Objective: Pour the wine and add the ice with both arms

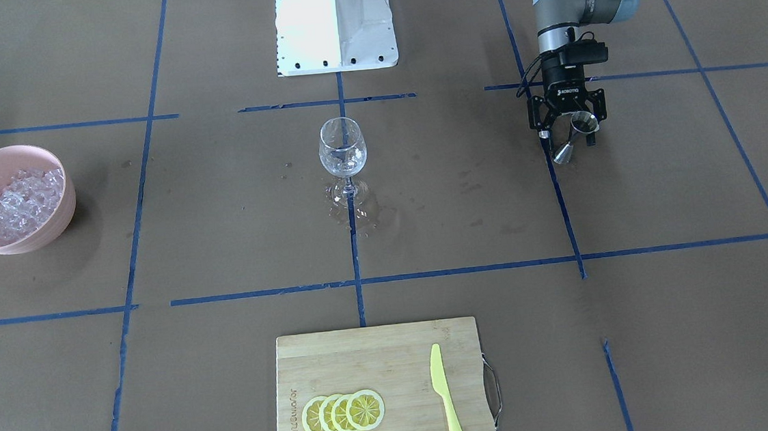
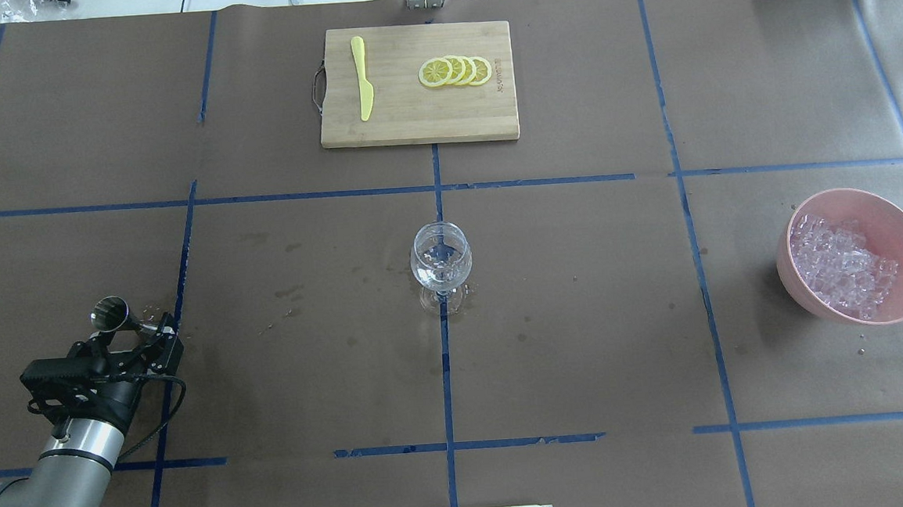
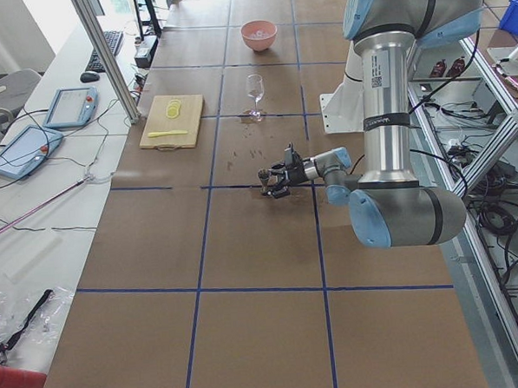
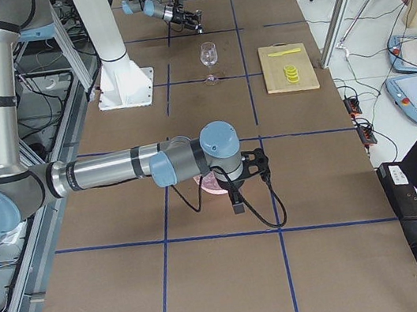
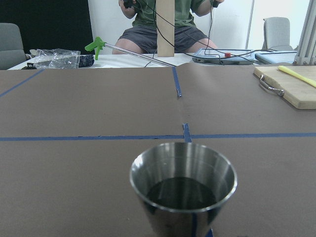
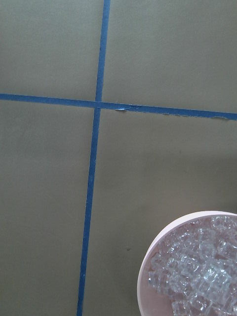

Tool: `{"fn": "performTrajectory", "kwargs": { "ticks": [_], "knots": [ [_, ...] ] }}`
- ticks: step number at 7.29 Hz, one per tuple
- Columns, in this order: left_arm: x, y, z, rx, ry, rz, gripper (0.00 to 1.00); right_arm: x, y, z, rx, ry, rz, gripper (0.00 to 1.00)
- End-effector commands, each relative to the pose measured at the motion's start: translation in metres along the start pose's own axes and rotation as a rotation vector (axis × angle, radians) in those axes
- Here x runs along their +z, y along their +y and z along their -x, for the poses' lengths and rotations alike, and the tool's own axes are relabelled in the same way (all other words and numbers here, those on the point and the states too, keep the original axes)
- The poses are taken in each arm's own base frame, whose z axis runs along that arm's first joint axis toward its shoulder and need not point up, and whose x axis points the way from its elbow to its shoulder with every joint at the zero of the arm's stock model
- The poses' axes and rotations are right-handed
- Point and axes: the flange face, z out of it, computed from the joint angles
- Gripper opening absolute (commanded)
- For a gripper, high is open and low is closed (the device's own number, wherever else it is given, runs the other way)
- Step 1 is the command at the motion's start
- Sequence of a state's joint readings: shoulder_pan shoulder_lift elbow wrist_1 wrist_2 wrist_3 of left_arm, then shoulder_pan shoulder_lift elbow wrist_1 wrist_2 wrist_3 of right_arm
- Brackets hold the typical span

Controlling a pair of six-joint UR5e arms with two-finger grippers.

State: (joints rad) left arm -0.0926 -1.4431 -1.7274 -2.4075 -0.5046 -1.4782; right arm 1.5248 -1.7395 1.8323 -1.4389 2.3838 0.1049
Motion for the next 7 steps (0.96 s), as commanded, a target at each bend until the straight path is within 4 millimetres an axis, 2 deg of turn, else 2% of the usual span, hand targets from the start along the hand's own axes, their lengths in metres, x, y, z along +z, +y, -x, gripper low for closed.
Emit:
{"fn": "performTrajectory", "kwargs": {
  "ticks": [1, 2, 3, 4, 5, 7],
  "knots": [
    [0.004, -0.002, -0.001, -0.005, -0.003, -0.006, 0.63, 0.000, 0.000, 0.000, -0.001, 0.001, -0.001, 1.00],
    [0.004, -0.001, -0.001, -0.007, -0.003, -0.008, 0.56, 0.000, 0.000, 0.000, -0.001, 0.000, -0.001, 1.00],
    [0.004, -0.001, 0.000, -0.004, -0.004, -0.008, 0.42, 0.000, 0.000, 0.000, -0.001, 0.000, -0.001, 1.00],
    [0.004, -0.002, 0.002, 0.003, -0.005, -0.009, 0.14, 0.000, 0.001, 0.000, 0.002, 0.000, 0.000, 1.00],
    [0.005, -0.005, 0.003, 0.000, -0.009, -0.013, 0.00, 0.000, 0.001, 0.000, 0.002, 0.000, 0.001, 1.00],
    [0.008, -0.016, 0.002, -0.014, -0.013, -0.026, 0.00, 0.000, 0.001, 0.000, 0.000, 0.000, -0.001, 1.00]
  ]
}}
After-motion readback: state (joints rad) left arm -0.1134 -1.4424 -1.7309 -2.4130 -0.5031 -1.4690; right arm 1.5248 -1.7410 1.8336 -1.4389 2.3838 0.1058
